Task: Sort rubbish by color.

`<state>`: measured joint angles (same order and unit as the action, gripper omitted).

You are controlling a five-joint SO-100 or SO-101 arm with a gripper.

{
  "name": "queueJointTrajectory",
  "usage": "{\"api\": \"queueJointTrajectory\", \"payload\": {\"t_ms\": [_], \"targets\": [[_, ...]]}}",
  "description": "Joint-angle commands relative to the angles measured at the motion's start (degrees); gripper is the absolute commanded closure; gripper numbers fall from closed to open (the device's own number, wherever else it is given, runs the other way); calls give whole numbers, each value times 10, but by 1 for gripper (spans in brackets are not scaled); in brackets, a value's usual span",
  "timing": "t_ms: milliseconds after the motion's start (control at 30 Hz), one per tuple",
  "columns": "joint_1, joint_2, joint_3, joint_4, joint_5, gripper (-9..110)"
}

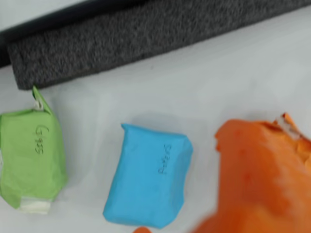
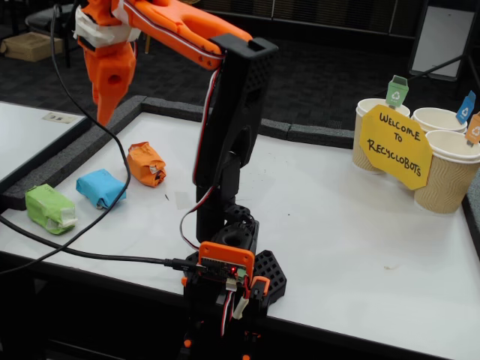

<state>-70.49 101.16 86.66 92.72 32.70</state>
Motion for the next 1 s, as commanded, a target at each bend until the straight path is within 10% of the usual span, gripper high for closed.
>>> {"api": "queueJointTrajectory", "payload": {"t_ms": [0, 567, 967], "targets": [[-1, 14, -50, -5, 24, 79], [52, 7, 76, -144, 469, 76], [67, 4, 197, -309, 479, 75]]}}
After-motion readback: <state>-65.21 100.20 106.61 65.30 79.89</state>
